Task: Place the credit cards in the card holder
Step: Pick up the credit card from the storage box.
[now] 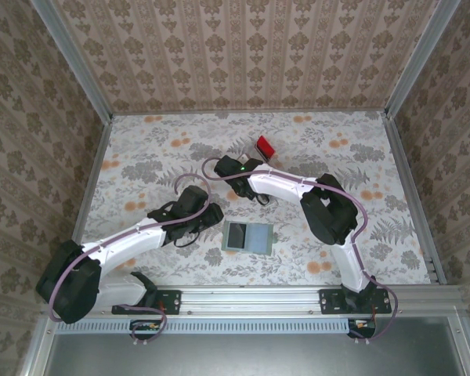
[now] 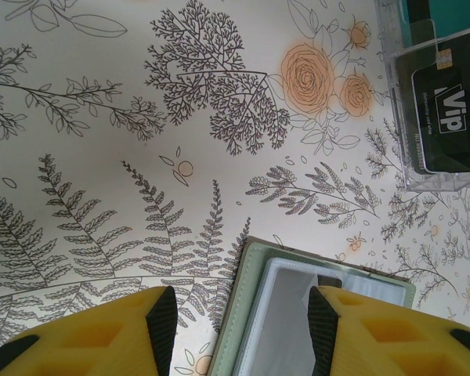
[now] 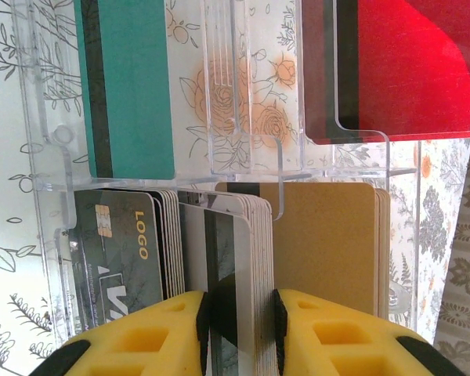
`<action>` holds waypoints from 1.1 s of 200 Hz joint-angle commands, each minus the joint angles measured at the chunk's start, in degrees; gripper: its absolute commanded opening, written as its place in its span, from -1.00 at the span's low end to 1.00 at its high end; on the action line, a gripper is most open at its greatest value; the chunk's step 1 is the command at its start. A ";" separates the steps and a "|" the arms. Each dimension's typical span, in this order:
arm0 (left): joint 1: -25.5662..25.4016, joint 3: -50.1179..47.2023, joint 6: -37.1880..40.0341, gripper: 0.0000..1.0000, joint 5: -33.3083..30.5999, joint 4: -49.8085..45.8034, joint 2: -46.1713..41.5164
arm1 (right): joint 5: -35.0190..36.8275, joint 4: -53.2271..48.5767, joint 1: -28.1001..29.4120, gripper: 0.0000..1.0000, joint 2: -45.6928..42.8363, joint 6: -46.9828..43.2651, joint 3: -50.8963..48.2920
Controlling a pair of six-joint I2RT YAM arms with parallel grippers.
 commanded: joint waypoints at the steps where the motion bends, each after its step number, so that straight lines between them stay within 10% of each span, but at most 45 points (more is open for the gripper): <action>1: 0.54 -0.47 -0.45 0.02 0.12 0.15 -0.29 | 3.51 -0.72 -0.46 -0.39 -2.96 -0.81 -0.45; 220: 0.78 0.26 -0.31 0.02 1.43 1.38 2.09 | 4.44 0.14 -2.82 -0.60 -4.45 -2.72 -1.86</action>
